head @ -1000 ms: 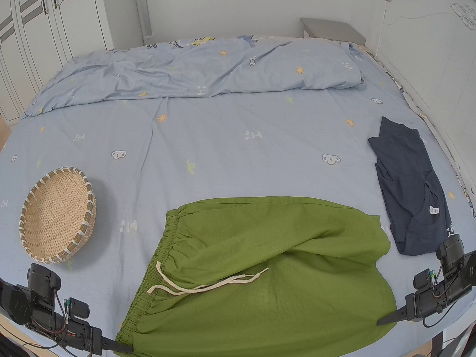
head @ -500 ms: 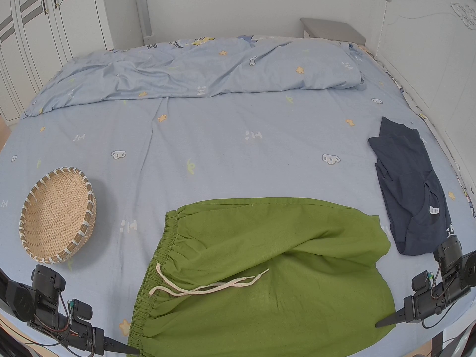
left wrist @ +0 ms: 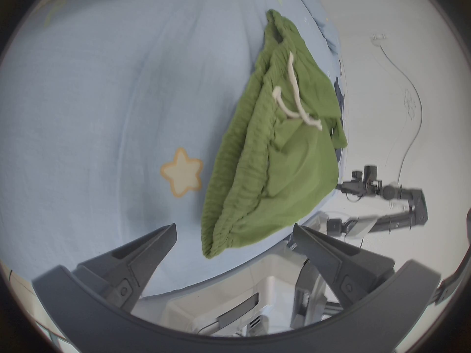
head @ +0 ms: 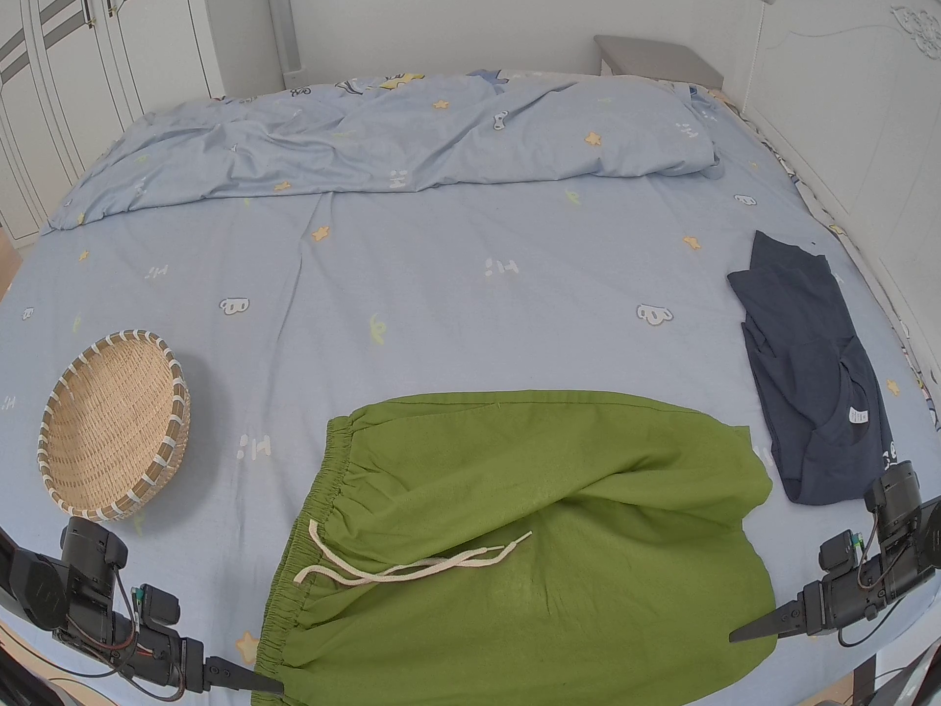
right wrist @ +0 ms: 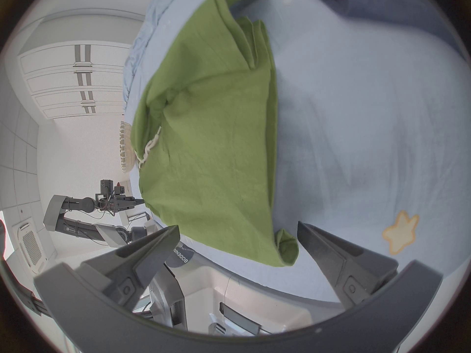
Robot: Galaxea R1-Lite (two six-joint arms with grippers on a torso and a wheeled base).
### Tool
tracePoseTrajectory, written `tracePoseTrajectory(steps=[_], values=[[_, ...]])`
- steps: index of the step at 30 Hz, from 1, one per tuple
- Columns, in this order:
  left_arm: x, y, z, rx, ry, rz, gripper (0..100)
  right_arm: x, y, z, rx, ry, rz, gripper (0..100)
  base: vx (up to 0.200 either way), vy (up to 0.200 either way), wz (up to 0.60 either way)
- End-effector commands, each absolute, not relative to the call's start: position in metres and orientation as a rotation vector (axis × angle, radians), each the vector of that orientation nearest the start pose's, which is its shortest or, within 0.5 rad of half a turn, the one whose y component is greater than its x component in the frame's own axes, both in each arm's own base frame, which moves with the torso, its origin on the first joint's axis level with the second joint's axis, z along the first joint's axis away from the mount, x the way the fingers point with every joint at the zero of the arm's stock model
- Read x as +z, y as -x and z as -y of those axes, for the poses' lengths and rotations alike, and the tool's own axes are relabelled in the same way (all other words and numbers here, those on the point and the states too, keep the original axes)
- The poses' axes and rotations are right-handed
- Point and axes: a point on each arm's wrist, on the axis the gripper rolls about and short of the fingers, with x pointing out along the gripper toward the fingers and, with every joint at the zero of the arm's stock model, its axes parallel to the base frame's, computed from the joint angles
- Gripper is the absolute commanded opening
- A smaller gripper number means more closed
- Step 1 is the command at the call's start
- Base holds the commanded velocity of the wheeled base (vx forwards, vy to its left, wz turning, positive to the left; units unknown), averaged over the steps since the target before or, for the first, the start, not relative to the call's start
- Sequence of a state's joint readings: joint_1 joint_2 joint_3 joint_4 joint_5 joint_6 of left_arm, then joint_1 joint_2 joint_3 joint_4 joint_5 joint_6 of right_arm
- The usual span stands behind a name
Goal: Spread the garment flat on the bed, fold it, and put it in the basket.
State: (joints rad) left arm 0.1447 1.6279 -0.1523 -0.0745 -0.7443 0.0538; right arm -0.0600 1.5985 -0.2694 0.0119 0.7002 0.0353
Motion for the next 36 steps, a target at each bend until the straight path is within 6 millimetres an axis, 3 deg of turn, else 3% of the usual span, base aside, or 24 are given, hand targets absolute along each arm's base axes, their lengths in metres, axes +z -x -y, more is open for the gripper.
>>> tracePoseTrajectory(steps=[1, 4, 6, 7, 9, 14, 15, 18, 22, 30, 36], values=[[0.072, -0.147, -0.005, -0.486, 0.594, -1.115, 100, 0.084, -0.143, 0.001, 0.507, -0.493, -1.079, 100, 0.0, 0.0, 0.0], [0.102, -0.161, -0.004, -0.468, 0.646, -1.028, 100, 0.098, -0.146, 0.003, 0.507, -0.472, -1.014, 100, 0.0, 0.0, 0.0], [0.108, -0.166, -0.002, -0.479, 0.646, -1.016, 100, 0.102, -0.148, 0.003, 0.509, -0.465, -0.999, 100, 0.0, 0.0, 0.0], [0.123, -0.179, 0.003, -0.502, 0.628, -0.976, 100, 0.109, -0.153, 0.004, 0.513, -0.45, -0.968, 100, 0.0, 0.0, 0.0], [0.135, -0.194, 0.004, -0.511, 0.626, -0.941, 100, 0.117, -0.16, 0.005, 0.516, -0.435, -0.931, 100, 0.0, 0.0, 0.0], [0.143, -0.242, 0.006, -0.523, 0.633, -0.927, 100, 0.144, -0.184, 0.008, 0.521, -0.386, -0.82, 100, 0.0, 0.0, 0.0], [0.141, -0.266, 0.009, -0.528, 0.64, -0.937, 100, 0.162, -0.196, 0.009, 0.528, -0.363, -0.759, 100, 0.0, 0.0, 0.0], [0.135, -0.303, 0.01, -0.524, 0.651, -0.947, 100, 0.186, -0.218, 0.01, 0.538, -0.342, -0.687, 100, 0.0, 0.0, 0.0], [0.127, -0.337, 0.017, -0.542, 0.646, -0.947, 100, 0.205, -0.241, 0.004, 0.566, -0.347, -0.645, 100, 0.0, 0.0, 0.0], [0.11, -0.381, 0.025, -0.564, 0.639, -0.95, 100, 0.194, -0.256, -0.002, 0.586, -0.353, -0.688, 100, 0.0, 0.0, 0.0], [0.093, -0.391, 0.033, -0.573, 0.636, -0.986, 100, 0.193, -0.258, 0.001, 0.576, -0.358, -0.686, 100, 0.0, 0.0, 0.0]])
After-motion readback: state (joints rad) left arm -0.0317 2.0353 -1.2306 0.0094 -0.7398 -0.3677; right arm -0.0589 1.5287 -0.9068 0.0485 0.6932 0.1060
